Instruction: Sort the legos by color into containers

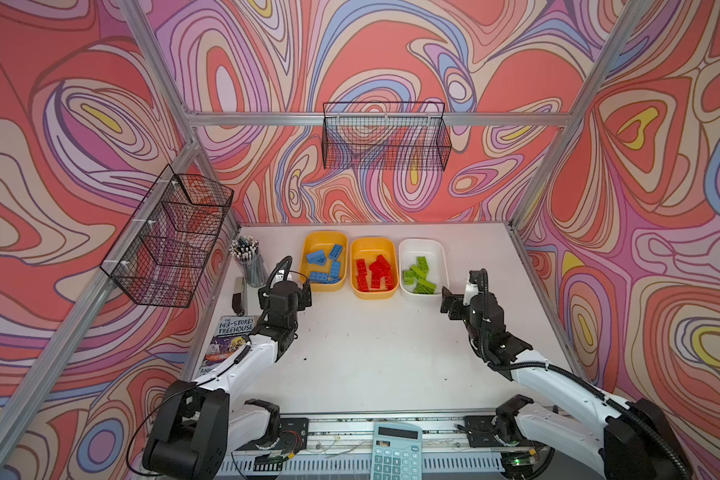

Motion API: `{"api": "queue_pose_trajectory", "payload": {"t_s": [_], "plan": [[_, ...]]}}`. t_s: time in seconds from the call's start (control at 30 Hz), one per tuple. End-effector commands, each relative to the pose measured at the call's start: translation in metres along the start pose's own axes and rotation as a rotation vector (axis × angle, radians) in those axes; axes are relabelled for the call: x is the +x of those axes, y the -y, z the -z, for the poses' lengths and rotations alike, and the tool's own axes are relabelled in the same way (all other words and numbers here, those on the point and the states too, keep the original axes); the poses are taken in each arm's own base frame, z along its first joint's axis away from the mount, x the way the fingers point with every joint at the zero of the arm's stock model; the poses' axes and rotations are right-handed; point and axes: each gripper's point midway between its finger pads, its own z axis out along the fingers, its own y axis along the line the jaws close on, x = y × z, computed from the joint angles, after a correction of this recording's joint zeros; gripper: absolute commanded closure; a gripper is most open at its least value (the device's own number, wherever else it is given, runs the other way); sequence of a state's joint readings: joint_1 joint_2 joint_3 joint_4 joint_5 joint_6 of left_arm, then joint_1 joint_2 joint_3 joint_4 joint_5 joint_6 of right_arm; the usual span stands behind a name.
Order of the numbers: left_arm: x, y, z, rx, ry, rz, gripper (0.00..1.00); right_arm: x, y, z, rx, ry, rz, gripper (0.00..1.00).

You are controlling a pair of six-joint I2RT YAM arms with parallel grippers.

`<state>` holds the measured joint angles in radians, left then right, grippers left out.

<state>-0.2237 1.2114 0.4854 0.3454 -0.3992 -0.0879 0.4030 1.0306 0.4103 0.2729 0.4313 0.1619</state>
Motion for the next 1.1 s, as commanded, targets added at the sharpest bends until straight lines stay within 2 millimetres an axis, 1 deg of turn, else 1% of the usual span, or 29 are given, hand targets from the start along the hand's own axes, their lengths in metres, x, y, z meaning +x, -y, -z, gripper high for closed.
{"api": "queue_pose_trajectory", "payload": {"t_s": [0.0, 0.1, 0.2, 0.3, 0.37, 0.47, 0.57, 0.6, 0.63, 0.7, 0.73, 0.77, 0.83, 0.87, 0.93, 1.0, 1.07], "plan": [[0.006, -0.001, -0.008, 0.018, 0.037, -0.023, 0.0, -0.01, 0.031, -0.001, 0.124, 0.091, -0.022, 0.02], [0.013, -0.004, -0.015, 0.013, 0.038, -0.018, 0.0, -0.01, 0.041, -0.003, 0.141, 0.136, -0.028, 0.02], [0.017, -0.004, -0.022, 0.027, 0.056, 0.001, 0.0, -0.011, 0.05, -0.011, 0.163, 0.152, -0.026, 0.02], [0.016, -0.006, -0.023, 0.012, 0.063, -0.015, 0.0, -0.012, 0.056, -0.023, 0.166, 0.166, -0.027, 0.02], [0.013, -0.01, -0.021, -0.002, 0.112, -0.018, 0.0, -0.012, 0.059, -0.031, 0.169, 0.185, -0.017, 0.02], [0.013, -0.019, -0.019, -0.027, 0.151, 0.004, 0.0, -0.006, 0.063, -0.046, 0.16, 0.202, -0.028, 0.02], [0.02, -0.032, -0.021, -0.063, 0.208, 0.064, 0.0, 0.008, 0.067, -0.063, 0.166, 0.181, -0.012, 0.02], [0.019, -0.031, -0.022, -0.051, 0.226, 0.059, 0.0, 0.008, 0.07, -0.066, 0.179, 0.185, -0.002, 0.02], [0.021, -0.026, -0.023, -0.023, 0.209, 0.049, 0.0, 0.008, 0.07, -0.068, 0.169, 0.176, -0.001, 0.02], [0.027, -0.023, -0.031, -0.008, 0.167, 0.048, 0.0, 0.004, 0.077, -0.066, 0.176, 0.224, -0.015, 0.02], [0.03, -0.022, -0.036, -0.004, 0.153, 0.05, 0.0, 0.009, 0.081, -0.068, 0.174, 0.213, -0.029, 0.02], [0.029, -0.02, -0.041, 0.009, 0.162, 0.033, 0.0, 0.015, 0.083, -0.07, 0.165, 0.206, -0.04, 0.02], [0.031, -0.015, -0.044, 0.036, 0.111, 0.027, 0.0, 0.021, 0.086, -0.07, 0.167, 0.232, -0.057, 0.02], [0.032, -0.016, -0.046, 0.041, 0.093, 0.035, 0.0, 0.025, 0.086, -0.071, 0.162, 0.235, -0.055, 0.02], [0.031, -0.021, -0.051, 0.025, 0.098, 0.048, 0.0, 0.025, 0.081, -0.076, 0.139, 0.211, -0.041, 0.02], [0.033, -0.02, -0.052, 0.04, 0.065, 0.055, 0.0, 0.025, 0.08, -0.081, 0.141, 0.204, -0.035, 0.02], [0.031, -0.021, -0.052, 0.036, 0.093, 0.054, 0.0, 0.029, 0.078, -0.089, 0.129, 0.166, -0.027, 0.02]]}}
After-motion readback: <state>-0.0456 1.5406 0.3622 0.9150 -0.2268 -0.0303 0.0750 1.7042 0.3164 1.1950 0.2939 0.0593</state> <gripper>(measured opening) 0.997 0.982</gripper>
